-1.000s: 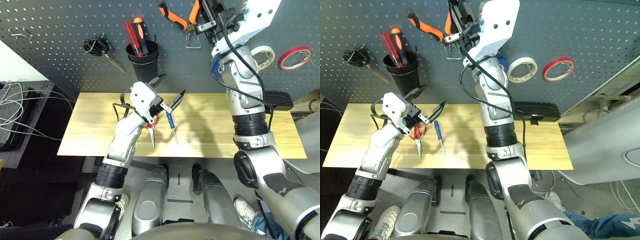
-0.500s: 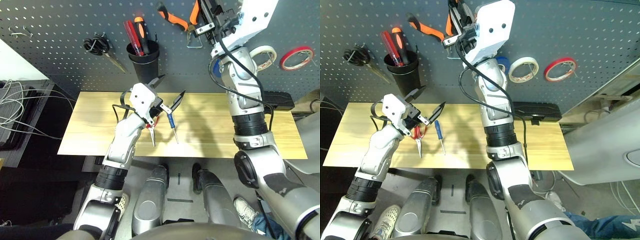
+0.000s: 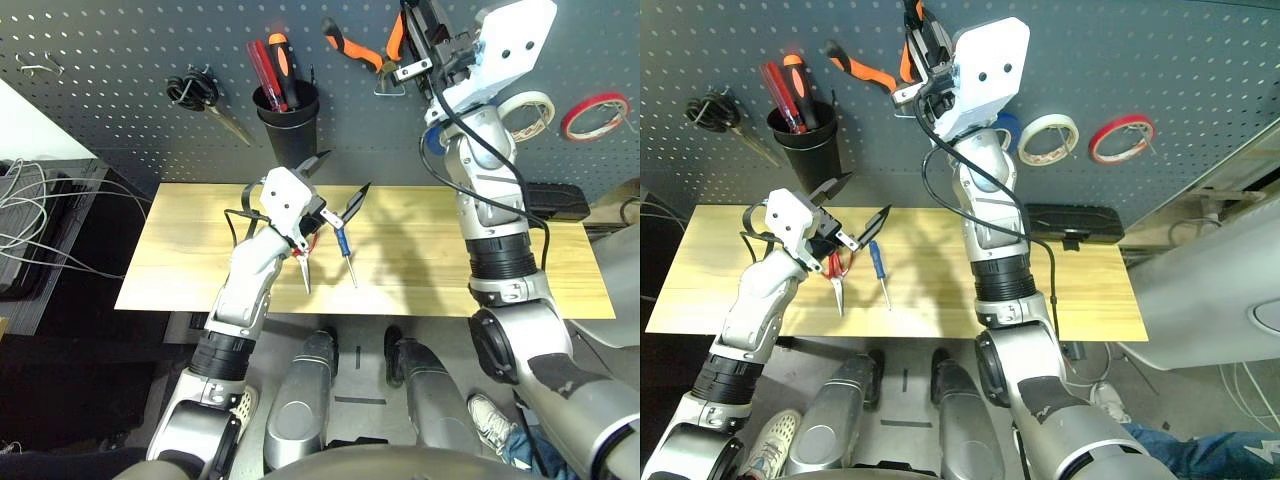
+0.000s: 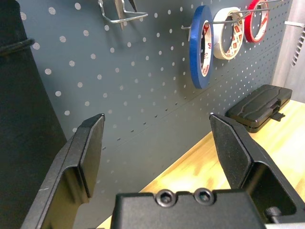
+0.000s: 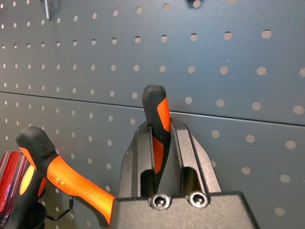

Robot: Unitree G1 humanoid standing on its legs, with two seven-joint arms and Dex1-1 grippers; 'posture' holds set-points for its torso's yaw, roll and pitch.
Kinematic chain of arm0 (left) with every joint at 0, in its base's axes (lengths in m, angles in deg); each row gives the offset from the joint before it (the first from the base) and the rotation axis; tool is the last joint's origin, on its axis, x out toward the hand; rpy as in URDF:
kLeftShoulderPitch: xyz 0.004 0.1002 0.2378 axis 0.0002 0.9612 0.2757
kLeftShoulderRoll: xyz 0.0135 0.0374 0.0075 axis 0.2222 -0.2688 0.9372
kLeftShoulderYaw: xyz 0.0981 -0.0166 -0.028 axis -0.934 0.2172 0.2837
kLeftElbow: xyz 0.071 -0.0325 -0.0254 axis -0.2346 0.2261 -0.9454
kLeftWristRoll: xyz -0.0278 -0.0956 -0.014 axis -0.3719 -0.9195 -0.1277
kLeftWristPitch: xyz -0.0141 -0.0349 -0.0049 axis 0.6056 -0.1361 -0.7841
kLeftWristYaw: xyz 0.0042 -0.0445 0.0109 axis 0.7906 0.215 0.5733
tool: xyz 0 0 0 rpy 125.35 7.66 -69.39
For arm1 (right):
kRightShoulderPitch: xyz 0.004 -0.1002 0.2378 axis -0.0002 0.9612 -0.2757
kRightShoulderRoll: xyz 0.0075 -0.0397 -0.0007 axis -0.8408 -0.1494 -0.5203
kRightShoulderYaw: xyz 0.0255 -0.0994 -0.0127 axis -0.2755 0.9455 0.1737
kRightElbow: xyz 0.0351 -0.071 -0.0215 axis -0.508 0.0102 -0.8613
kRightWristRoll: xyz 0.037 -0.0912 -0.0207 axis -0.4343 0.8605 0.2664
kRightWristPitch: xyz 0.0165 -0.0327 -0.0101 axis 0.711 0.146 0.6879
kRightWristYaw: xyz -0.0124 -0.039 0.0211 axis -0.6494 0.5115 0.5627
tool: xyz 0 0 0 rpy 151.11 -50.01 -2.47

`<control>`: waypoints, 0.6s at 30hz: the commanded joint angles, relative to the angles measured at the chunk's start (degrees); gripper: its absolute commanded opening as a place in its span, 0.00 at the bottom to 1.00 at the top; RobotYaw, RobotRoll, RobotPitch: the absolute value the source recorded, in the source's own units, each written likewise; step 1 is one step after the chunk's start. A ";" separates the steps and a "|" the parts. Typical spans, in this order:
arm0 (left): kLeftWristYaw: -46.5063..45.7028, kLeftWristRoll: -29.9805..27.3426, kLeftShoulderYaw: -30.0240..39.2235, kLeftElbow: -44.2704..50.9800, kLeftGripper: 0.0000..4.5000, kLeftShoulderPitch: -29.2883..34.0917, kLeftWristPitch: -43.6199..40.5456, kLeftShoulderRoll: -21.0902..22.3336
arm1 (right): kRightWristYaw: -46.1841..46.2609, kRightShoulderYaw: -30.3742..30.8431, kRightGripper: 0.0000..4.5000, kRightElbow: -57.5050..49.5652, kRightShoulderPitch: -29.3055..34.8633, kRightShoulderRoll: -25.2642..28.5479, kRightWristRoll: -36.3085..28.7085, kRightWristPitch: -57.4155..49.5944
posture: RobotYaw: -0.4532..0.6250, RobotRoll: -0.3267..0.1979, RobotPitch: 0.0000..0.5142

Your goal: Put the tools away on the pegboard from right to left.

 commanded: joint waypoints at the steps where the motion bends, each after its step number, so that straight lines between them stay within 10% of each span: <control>1: 0.32 0.47 -0.29 -0.41 1.00 0.69 0.00 0.14 | -0.19 1.07 0.06 0.38 0.50 -0.44 0.41 1.79 | 0.62 0.62 0.53; 18: 0.10 0.69 -0.07 0.18 1.00 1.39 0.10 0.18 | -0.69 2.14 0.06 6.65 1.21 -0.74 1.82 6.42 | 0.63 0.62 0.52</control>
